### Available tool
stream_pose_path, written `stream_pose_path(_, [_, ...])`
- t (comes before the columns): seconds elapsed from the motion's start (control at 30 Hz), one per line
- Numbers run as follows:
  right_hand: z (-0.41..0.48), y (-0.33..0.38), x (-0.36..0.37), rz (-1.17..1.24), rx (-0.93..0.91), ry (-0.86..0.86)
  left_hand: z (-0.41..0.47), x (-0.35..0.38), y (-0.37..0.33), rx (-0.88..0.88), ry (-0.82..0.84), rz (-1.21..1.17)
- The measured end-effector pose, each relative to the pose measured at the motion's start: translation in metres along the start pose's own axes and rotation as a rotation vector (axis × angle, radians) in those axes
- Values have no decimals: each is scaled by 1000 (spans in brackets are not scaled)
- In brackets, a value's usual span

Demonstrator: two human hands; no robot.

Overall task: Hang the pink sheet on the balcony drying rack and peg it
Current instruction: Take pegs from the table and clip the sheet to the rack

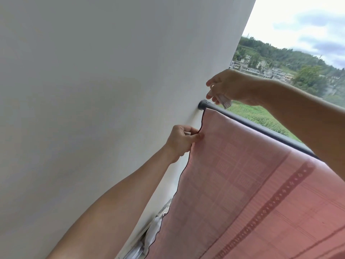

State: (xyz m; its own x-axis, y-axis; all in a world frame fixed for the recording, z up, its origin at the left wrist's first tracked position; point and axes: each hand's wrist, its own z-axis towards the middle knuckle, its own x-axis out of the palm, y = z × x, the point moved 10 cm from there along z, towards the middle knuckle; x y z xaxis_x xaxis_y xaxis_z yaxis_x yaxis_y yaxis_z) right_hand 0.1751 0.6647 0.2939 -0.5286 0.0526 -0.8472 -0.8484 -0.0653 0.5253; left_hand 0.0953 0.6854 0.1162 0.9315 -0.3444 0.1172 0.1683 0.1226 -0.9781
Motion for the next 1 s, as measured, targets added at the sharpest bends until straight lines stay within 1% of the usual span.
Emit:
stream_pose_path(0.03, [1, 5, 5, -60, -28, -11, 1, -3, -3, 30, -33, 53])
stream_pose_path(0.1, [1, 14, 17, -127, -90, 26, 2, -8, -9, 113, -100, 204])
stream_pose_path(0.17, [-3, 25, 27, -108, -140, 65, 1, -9, -12, 178, -138, 374])
stream_pose_path(0.23, [-4, 32, 29, 17, -176, 56, 0, -9, -12, 203, -163, 484])
stream_pose_path(0.33, [-8, 39, 25, 202, -208, -14, -8, -8, -16, 237, -215, 594])
stream_pose_path(0.4, [-11, 42, 27, 286, -228, -25, -13, -8, -17, 255, -249, 614])
stream_pose_path(0.47, [-13, 40, 36, 339, -223, 13, -18, -9, -17, 280, -281, 618])
stream_pose_path(0.5, [-13, 37, 41, 330, -215, 34, -20, -10, -17, 295, -299, 620])
stream_pose_path(0.57, [-10, 30, 50, 228, -212, 40, -25, -11, -17, 320, -325, 613])
stream_pose_path(0.7, [-1, 17, 52, -139, -233, -37, -27, -12, -14, 313, -336, 536])
stream_pose_path(0.77, [2, 10, 50, -253, -208, -51, -27, -14, -13, 302, -336, 490])
stream_pose_path(0.87, [3, 3, 50, -271, -179, -17, -25, -17, -16, 312, -347, 463])
stream_pose_path(1.0, [5, -2, 51, -250, -168, 4, -21, -19, -22, 326, -352, 491])
